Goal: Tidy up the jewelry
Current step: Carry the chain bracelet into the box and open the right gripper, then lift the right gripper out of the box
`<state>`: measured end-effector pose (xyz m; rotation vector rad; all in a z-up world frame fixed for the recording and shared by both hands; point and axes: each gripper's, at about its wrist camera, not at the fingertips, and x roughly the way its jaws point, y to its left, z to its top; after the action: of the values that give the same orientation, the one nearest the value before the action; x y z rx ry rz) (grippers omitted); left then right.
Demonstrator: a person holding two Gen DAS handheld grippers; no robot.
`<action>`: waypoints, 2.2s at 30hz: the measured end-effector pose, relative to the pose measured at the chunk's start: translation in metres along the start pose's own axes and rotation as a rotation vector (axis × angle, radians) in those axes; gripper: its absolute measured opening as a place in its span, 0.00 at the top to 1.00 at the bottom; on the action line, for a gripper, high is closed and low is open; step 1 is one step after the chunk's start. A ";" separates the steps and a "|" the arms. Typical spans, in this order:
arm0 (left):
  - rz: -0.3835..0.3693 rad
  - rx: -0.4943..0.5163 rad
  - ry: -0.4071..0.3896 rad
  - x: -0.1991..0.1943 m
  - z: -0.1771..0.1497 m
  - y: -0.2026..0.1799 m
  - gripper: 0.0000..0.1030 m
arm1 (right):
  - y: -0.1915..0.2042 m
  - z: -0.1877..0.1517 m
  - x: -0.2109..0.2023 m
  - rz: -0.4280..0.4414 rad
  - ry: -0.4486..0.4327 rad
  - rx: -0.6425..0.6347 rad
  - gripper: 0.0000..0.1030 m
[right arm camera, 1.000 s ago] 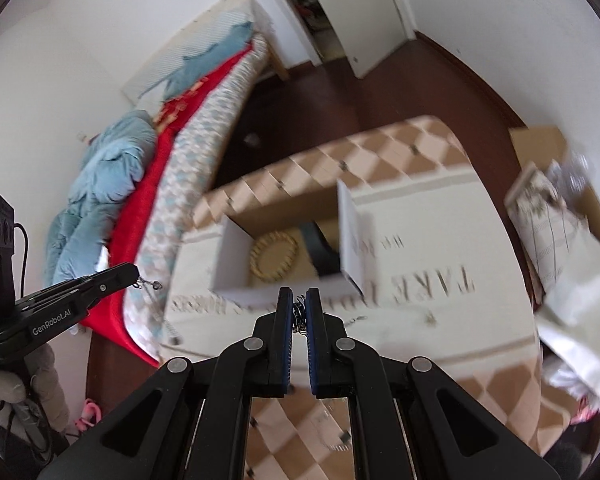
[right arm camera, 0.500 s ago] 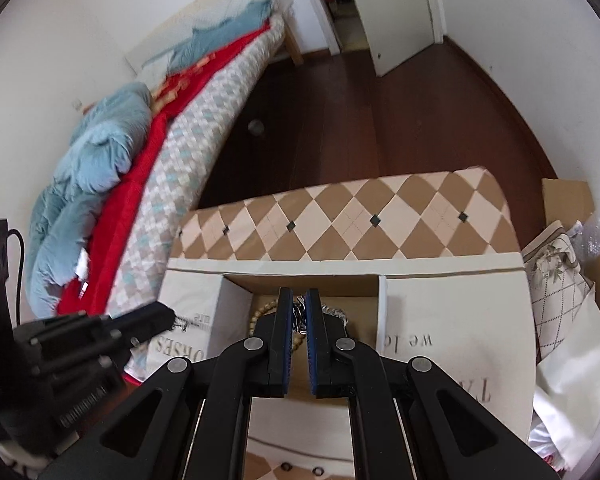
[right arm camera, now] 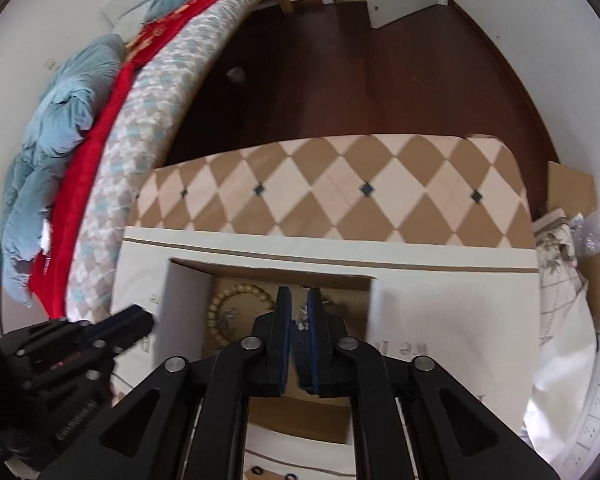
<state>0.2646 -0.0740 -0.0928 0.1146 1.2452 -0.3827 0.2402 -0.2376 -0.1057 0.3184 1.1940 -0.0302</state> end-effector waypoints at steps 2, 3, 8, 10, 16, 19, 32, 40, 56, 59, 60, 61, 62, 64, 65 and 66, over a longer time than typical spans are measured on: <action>0.026 0.000 -0.029 -0.006 0.000 0.001 0.76 | -0.002 -0.001 -0.007 -0.001 -0.023 0.003 0.38; 0.039 0.002 -0.044 -0.009 -0.001 0.002 0.71 | -0.002 -0.001 -0.014 -0.018 -0.042 0.000 0.36; 0.132 -0.006 -0.153 -0.029 -0.009 0.008 0.08 | 0.002 -0.015 -0.036 -0.178 -0.107 -0.044 0.16; 0.165 -0.001 -0.162 -0.030 -0.015 0.009 0.03 | 0.004 -0.026 -0.040 -0.251 -0.125 -0.070 0.00; 0.213 0.005 -0.172 -0.024 -0.036 0.009 0.01 | 0.006 -0.066 -0.035 -0.330 -0.115 -0.062 0.00; 0.207 -0.004 -0.169 -0.023 -0.045 0.009 0.01 | 0.007 -0.083 -0.033 -0.322 -0.112 -0.041 0.00; 0.251 0.003 -0.266 -0.062 -0.075 0.003 0.01 | 0.021 -0.117 -0.065 -0.296 -0.181 -0.004 0.00; 0.234 0.008 -0.319 -0.100 -0.102 -0.003 0.01 | 0.036 -0.141 -0.105 -0.283 -0.250 0.006 0.00; 0.195 0.017 -0.443 -0.183 -0.143 -0.018 0.01 | 0.064 -0.188 -0.203 -0.298 -0.425 -0.009 0.00; 0.193 0.009 -0.454 -0.194 -0.151 -0.018 0.01 | 0.069 -0.195 -0.215 -0.289 -0.443 -0.016 0.00; 0.192 0.006 -0.459 -0.197 -0.154 -0.018 0.01 | 0.070 -0.198 -0.219 -0.284 -0.449 -0.016 0.00; 0.191 0.003 -0.463 -0.200 -0.156 -0.017 0.01 | 0.071 -0.199 -0.221 -0.281 -0.450 -0.016 0.00; 0.193 -0.002 -0.465 -0.202 -0.158 -0.017 0.01 | 0.072 -0.201 -0.223 -0.276 -0.452 -0.016 0.00; 0.192 -0.010 -0.466 -0.205 -0.162 -0.017 0.01 | 0.072 -0.205 -0.226 -0.266 -0.455 -0.008 0.00; 0.204 -0.014 -0.465 -0.204 -0.164 -0.016 0.01 | 0.071 -0.207 -0.227 -0.254 -0.454 -0.002 0.00; 0.216 -0.015 -0.465 -0.203 -0.165 -0.017 0.01 | 0.070 -0.209 -0.228 -0.240 -0.454 0.004 0.00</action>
<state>0.0559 0.0032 0.0465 0.1369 0.7675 -0.1963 -0.0213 -0.1495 0.0504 0.1573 0.7754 -0.2991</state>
